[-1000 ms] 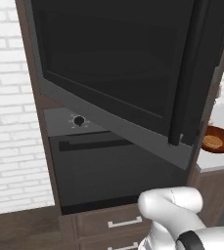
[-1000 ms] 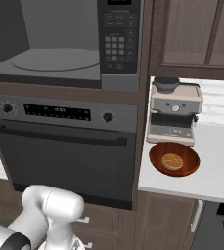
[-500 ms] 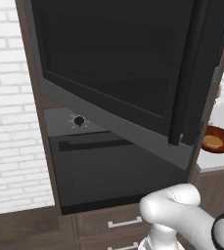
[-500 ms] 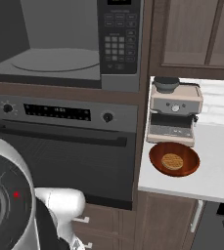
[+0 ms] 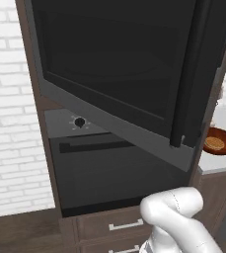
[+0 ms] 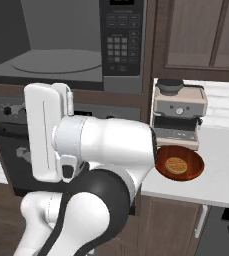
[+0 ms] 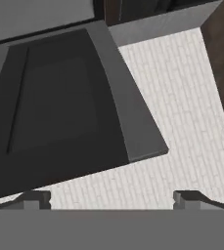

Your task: Open the microwave, place the bowl with waffle inside the microwave, then close the microwave door and turn it on.

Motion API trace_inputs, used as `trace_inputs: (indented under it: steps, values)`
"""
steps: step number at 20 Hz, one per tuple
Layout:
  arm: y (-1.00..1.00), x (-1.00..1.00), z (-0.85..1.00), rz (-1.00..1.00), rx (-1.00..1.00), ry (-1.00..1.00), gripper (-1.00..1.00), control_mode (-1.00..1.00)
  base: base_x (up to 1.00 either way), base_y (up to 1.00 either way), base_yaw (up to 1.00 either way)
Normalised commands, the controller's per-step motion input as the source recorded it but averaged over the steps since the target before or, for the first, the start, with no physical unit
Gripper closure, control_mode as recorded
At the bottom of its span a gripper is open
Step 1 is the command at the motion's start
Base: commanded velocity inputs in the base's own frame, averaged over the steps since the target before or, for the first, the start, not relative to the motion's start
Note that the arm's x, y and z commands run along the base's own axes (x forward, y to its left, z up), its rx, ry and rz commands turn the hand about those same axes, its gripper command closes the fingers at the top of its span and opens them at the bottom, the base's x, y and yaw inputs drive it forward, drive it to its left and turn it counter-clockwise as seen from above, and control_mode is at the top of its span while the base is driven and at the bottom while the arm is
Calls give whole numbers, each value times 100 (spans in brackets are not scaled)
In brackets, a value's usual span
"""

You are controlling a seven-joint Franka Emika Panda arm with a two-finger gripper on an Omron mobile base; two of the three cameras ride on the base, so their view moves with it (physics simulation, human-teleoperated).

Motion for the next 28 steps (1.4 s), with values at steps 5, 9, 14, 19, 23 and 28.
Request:
trace_inputs:
  steps: [5, 9, 14, 19, 23, 28]
  values:
    - [32, 85, -20, 9, 28, -3, -100, -100, 0, 0, 0]
    - [59, 37, -3, 0, 1, -3, -100, -100, 0, 0, 0]
    - [71, 28, 0, 0, -4, -1, -100, -100, 0, 0, 0]
    - [83, 10, 0, 0, 0, -7, -100, -100, 0, 0, 0]
    - [85, 4, 0, 0, 0, -6, -100, -100, 0, 0, 0]
    - [87, 0, 0, 0, 0, -2, -100, -100, 0, 0, 0]
